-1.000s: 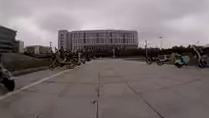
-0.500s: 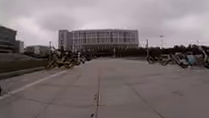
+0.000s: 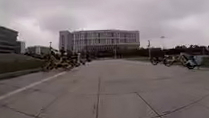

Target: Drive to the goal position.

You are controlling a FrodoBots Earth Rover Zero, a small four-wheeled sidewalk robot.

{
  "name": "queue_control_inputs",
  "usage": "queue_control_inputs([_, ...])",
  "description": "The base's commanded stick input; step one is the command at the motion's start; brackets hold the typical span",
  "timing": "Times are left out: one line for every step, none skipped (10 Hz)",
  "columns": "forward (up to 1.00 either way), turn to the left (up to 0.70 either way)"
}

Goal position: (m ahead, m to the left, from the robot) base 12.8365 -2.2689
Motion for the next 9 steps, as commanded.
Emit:
queue_control_inputs([0.70,0.00])
queue_control_inputs([0.70,0.00])
queue_control_inputs([0.70,0.00])
queue_control_inputs([0.70,0.00])
queue_control_inputs([0.70,0.00])
queue_control_inputs([0.70,0.00])
queue_control_inputs([0.70,0.00])
queue_control_inputs([0.70,0.00])
queue_control_inputs([0.70,0.00])
